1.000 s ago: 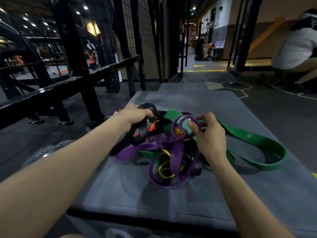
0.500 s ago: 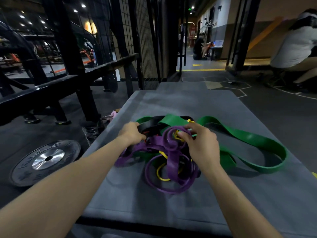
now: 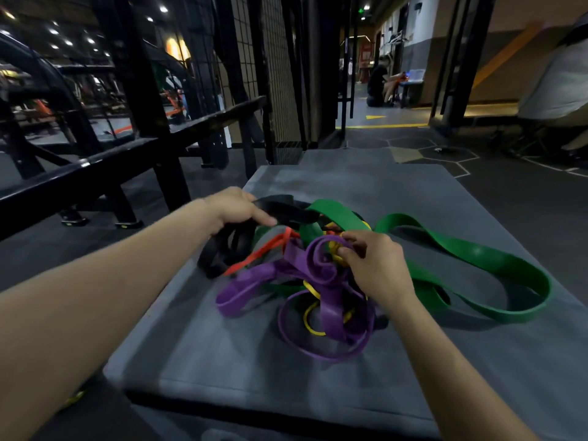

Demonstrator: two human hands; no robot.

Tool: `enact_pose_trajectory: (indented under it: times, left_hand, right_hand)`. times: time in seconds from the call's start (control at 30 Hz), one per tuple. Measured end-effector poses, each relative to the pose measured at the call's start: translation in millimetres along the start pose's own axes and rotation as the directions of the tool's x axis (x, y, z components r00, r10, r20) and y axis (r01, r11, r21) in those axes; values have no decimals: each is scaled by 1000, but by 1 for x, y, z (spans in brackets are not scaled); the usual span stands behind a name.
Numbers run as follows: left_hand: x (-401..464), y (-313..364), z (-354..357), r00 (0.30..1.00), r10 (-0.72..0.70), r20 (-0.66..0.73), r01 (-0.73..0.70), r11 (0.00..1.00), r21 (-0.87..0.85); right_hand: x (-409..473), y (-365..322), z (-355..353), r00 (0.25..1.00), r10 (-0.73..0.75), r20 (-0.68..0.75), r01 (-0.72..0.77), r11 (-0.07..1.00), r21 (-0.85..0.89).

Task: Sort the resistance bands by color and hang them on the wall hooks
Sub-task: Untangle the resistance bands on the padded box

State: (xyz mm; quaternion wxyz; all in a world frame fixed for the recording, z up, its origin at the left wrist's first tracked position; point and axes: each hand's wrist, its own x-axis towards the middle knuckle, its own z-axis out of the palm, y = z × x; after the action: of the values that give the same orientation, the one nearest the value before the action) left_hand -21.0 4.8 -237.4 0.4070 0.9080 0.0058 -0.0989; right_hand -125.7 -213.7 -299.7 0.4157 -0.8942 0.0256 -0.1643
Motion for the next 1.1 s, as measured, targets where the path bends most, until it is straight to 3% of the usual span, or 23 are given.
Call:
enact_pose_trajectory:
  times: [0.17,0.33,0.43,0.5,0.6,0.67,0.7,0.8,0.87,1.03,1.1]
  left_hand:
    - [-47,34,-3,985,90,145,-54,971,-233]
    - [-82,43,25,955,195,222,-101,923,-372]
    - [-95,37,50,934,231,272,-135,934,-330]
    - [-100,31,67,935,201,292,-99,939,-329]
    - [-94,21,77,934,305,183,-312,950,10]
    - [-91,19,79,895,441,59,-435,839,326]
    - [-88,19,80,871,492,-7,-450,802,393]
    - [-81,23,85,848,518,-116,-463,828,315]
    - [-75,24,89,845,522,-113,-480,835,269]
    - [-70,14,107,859,471,-200,-462,882,94]
    - [-72,9,119,832,498,-245,-493,866,87]
  right_hand:
    - [-6,-9,1,995,15,-103,-8,998,64]
    - [-17,-17,7,996,-6,-86,17,992,123]
    - [-13,-11,16,997,74,-36,-61,957,283]
    - [-7,1,25,983,184,21,-173,870,462]
    - [-7,11,28,965,240,106,-247,692,678]
    - [-11,8,22,961,228,159,-267,598,755]
    - [-12,7,21,956,221,193,-286,557,780]
    - [-11,6,20,946,207,247,-321,522,790]
    - [-9,8,17,938,191,289,-346,478,807]
    - [-7,10,0,885,168,433,-459,173,871]
    - [-7,11,-10,859,158,487,-507,136,851]
